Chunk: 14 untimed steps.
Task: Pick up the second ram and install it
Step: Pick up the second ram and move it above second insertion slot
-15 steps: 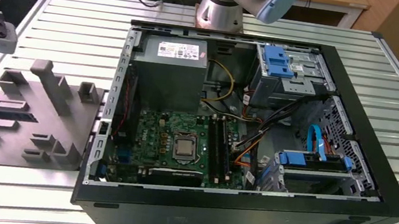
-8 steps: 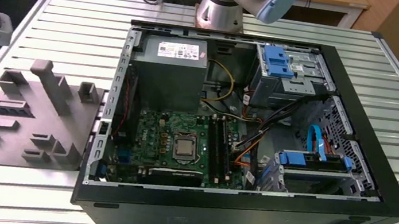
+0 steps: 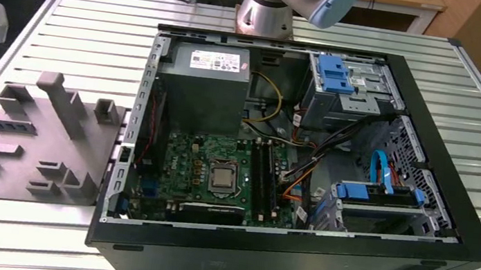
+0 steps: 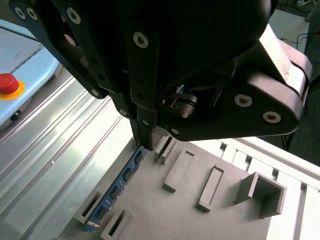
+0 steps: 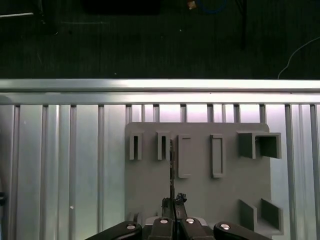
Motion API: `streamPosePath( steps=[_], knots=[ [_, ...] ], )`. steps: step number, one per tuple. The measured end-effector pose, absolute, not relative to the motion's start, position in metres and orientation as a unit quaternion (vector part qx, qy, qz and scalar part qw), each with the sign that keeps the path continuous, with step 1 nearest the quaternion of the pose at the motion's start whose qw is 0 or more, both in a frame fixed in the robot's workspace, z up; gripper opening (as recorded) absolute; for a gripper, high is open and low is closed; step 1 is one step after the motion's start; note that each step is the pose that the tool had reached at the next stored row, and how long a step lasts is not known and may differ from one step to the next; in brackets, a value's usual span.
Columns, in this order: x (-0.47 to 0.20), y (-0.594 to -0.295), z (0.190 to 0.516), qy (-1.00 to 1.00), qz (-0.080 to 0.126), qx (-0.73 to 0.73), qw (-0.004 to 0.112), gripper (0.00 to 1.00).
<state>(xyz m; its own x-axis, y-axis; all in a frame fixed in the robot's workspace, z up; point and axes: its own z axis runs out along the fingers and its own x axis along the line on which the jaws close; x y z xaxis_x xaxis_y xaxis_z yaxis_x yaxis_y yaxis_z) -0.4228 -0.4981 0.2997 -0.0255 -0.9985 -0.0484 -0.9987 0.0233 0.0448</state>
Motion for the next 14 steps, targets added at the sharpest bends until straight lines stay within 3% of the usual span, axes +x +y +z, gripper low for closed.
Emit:
streamPosePath(
  steps=[14],
  knots=[
    [-0.423,-0.498,0.328,0.715,0.033,-0.698,0.002,0.11]
  ],
)
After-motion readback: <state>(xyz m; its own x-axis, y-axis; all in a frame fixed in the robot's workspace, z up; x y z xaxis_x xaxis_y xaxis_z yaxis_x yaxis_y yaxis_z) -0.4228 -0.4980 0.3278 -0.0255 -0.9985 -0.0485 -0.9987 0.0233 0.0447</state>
